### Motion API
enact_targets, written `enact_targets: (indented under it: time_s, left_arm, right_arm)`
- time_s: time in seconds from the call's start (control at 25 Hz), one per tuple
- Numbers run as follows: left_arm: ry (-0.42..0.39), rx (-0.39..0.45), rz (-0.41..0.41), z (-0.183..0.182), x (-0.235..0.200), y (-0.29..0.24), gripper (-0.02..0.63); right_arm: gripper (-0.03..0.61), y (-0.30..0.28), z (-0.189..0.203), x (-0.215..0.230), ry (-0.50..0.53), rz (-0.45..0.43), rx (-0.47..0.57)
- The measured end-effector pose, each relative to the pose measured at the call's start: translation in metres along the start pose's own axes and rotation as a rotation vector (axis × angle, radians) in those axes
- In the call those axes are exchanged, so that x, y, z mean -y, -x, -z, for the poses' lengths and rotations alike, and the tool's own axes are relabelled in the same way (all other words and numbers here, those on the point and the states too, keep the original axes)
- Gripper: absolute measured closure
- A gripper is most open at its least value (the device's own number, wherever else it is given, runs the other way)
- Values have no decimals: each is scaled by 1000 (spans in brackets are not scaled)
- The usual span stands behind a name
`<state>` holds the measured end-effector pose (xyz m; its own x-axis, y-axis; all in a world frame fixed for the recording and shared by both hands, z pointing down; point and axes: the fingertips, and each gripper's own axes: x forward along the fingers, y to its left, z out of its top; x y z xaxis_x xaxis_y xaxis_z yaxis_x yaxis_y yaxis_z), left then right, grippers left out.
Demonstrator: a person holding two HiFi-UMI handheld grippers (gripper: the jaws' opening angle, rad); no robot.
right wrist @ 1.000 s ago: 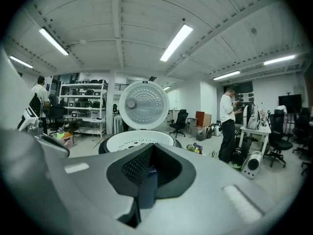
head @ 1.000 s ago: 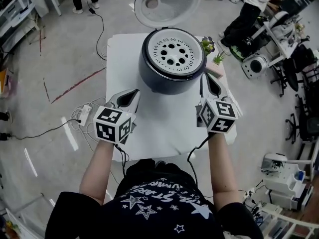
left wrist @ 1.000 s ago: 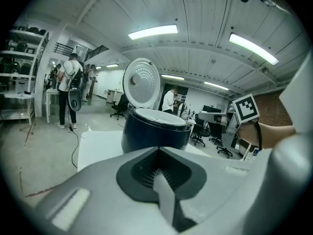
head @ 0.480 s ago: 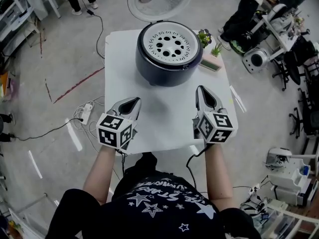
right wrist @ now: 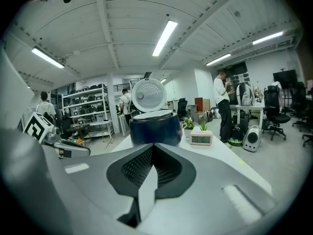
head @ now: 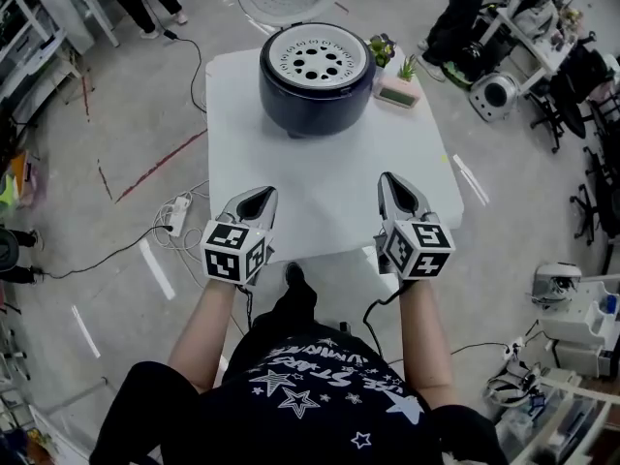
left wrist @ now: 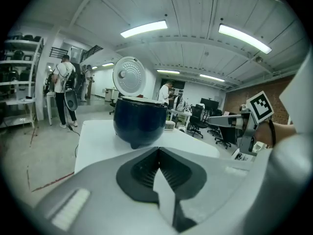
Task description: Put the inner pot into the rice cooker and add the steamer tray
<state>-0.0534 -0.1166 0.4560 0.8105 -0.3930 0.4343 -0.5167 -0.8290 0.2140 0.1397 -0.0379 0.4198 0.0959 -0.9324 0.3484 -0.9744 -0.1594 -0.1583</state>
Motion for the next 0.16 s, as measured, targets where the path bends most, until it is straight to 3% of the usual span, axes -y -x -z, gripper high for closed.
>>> enact_targets:
  time_s: [0.16]
  left_arm:
    - [26,5,6,11,21,19,601]
  right_arm:
    - [551,26,11,-1,-15,-1,-11]
